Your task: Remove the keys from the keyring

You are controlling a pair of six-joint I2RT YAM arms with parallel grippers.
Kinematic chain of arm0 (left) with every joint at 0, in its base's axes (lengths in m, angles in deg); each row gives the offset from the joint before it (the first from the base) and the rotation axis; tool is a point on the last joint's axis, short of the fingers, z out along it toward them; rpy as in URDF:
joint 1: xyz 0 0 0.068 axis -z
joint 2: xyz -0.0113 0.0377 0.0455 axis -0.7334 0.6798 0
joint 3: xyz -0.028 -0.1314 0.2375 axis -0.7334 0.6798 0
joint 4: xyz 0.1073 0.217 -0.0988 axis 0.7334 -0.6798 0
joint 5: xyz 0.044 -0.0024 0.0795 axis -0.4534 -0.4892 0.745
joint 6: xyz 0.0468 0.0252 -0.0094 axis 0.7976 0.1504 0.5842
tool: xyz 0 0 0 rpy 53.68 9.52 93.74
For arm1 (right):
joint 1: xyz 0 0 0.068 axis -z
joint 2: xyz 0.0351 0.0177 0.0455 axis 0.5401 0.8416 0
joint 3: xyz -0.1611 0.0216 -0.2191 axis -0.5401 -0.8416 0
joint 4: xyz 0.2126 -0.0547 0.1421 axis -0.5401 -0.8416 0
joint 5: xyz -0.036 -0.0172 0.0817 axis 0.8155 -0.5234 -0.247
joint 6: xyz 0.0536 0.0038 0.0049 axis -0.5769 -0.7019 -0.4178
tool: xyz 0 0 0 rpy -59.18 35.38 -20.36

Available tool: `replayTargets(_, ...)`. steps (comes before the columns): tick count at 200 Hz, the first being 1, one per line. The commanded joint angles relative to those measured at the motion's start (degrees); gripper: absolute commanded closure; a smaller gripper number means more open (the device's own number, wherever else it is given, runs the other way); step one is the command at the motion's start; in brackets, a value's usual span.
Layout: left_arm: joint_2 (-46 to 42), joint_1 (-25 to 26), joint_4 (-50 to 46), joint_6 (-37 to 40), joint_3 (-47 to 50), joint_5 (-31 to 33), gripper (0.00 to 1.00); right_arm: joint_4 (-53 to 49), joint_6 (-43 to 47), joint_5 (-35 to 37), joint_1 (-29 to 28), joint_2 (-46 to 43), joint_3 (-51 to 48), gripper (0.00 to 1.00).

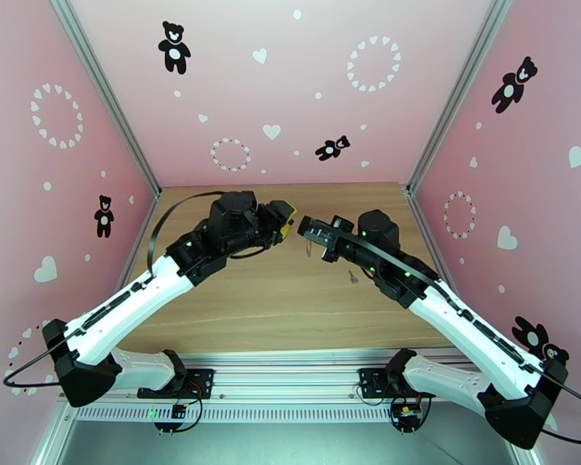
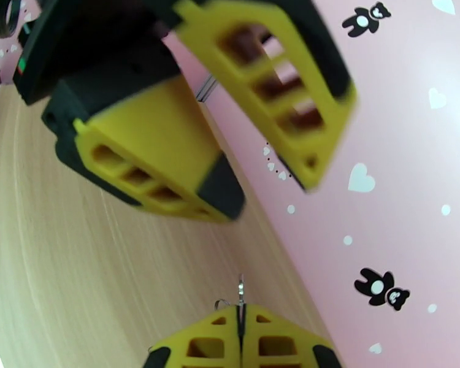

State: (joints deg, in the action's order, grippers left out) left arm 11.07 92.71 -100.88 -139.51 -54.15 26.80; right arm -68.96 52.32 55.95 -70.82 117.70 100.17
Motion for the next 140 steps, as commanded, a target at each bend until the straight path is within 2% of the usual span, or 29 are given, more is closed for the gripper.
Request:
replayTargets(1,-3.1,-1.2,-2.9,10.2,1.5,4.5,0.61,-7.1,-11.3,0.4,0.5,1.7,6.0,1.00)
replayTargets(22,-4.7,-1.2,-5.3,20.2,2.1,10.0,0.58,-12.2,-18.9,1.7,0.7,2.4,9.3,1.00)
replayTargets(34,-5.5,-1.2,-5.7,26.0,2.6,12.1,0.58,-14.4,-24.9,4.9,0.8,2.6,10.9,1.00)
replayTargets(53,-6.4,-1.3,-3.3,35.8,4.1,13.0,0.58,-19.8,-32.0,5.9,0.7,4.0,15.0,1.00)
replayTargets(70,-7.9,-1.1,3.4,46.5,8.5,12.6,0.59,-25.6,-38.9,6.3,0.8,6.1,19.6,1.00)
replayTargets(105,-10.6,-0.5,21.1,64.6,20.5,8.0,0.59,-32.7,-55.5,6.8,0.8,9.0,26.4,1.00)
replayTargets(140,-10.7,0.7,38.0,74.5,30.2,-0.7,0.58,-37.8,-68.7,6.5,0.1,11.9,30.8,1.00)
